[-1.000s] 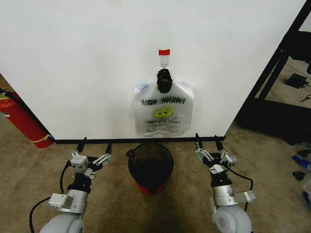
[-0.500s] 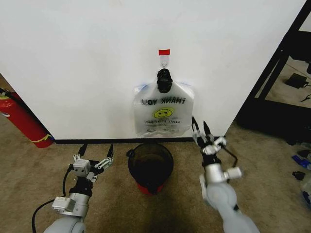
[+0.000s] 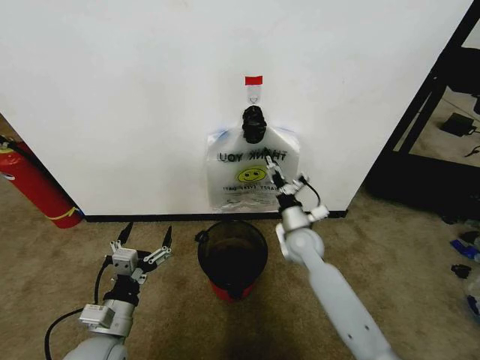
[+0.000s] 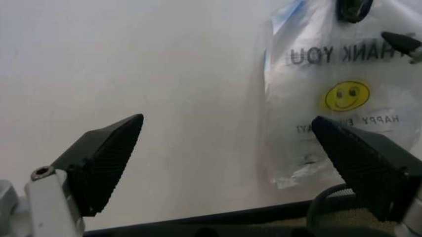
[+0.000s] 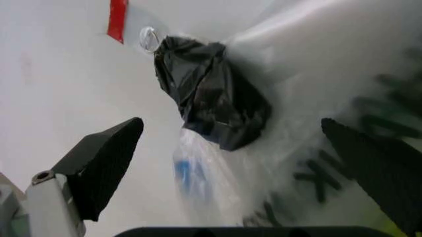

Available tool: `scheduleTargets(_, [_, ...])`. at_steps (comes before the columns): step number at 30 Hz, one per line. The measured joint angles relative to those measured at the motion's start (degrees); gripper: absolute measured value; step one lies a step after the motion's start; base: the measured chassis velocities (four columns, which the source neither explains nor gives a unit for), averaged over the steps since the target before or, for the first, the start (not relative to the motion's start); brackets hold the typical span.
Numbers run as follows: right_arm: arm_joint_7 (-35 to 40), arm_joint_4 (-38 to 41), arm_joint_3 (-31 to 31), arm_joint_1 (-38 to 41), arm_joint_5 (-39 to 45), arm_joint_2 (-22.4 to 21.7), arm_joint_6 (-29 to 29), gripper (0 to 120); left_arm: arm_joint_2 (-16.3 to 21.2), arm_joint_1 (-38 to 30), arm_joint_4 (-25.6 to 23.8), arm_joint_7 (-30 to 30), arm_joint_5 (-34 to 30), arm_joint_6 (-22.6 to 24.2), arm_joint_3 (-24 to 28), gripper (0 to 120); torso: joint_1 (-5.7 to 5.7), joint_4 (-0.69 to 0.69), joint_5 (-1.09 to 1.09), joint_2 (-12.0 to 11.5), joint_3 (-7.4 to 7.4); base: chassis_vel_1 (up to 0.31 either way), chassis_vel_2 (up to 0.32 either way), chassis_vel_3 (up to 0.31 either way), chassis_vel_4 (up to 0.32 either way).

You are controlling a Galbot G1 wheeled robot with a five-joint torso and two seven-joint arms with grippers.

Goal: Pick up the garbage bag from the wall and place it over the trash bin.

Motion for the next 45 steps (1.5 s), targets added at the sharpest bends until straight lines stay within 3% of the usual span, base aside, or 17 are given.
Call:
scheduleTargets(8, [-0.03,-6.04,-0.11,4.58,-3.07,2.65,0.27,100,0.18,-1.26,1.69,-0.2,-0.01,-0.06,0.07,100,0.0,-0.01,0.0,0.0,0.0,0.0,0.0,0.0,0.0])
scheduleTargets(32, [-2.83,-7.82,1.61,5.68,-6.76,4.36,0.16,98,0.11,-3.2,4.43,-0.28,0.12,-0.65,1.39,100,-0.01,0.0,0.0,0.01,-0.01,0.0,0.0,0.0,0.0])
scheduleTargets(45, [-3.34,-6.41,1.69,5.32,-6.98,4.1,0.1,49,0.65,-2.65,4.67,-0.41,0.13,-1.61,1.14,100,-0.01,-0.01,0.0,0.01,-0.01,0.0,0.0,0.0,0.0])
